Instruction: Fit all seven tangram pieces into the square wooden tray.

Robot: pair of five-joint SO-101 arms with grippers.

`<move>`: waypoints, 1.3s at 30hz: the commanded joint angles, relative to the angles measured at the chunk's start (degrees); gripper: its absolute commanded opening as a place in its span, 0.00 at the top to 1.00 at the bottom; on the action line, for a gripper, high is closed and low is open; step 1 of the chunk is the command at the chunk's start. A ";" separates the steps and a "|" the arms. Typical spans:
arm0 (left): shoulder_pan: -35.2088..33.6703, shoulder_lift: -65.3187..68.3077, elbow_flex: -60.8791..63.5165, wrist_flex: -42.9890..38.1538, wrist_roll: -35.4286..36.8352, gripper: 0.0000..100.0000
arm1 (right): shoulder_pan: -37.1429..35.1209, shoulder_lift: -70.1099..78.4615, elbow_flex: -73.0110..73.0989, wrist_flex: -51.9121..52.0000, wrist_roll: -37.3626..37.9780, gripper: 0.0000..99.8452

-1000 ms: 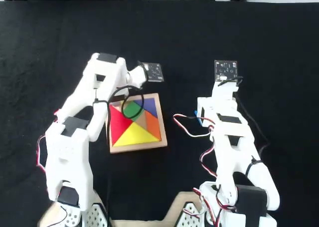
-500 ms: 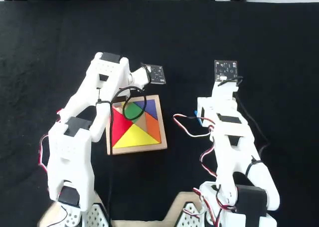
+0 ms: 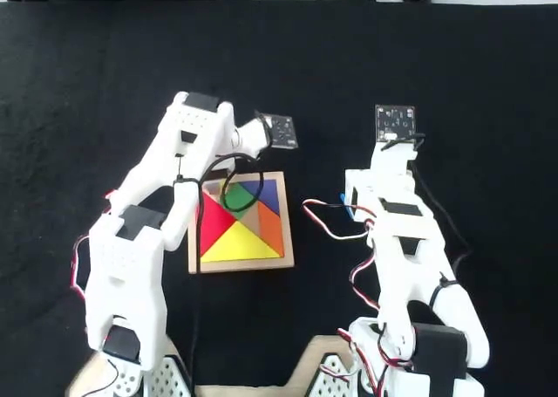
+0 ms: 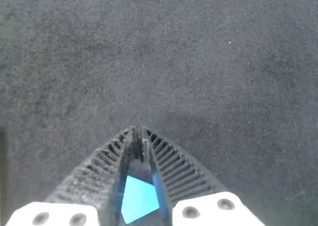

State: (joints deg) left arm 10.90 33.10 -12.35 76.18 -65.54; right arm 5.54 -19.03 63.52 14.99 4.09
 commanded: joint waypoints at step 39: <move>-1.27 1.23 -1.98 -2.37 3.78 0.79 | -1.14 0.13 -3.21 -0.97 0.62 0.98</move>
State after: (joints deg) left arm 10.02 35.38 -16.40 77.05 -62.20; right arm 5.54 -19.03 63.52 14.99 4.09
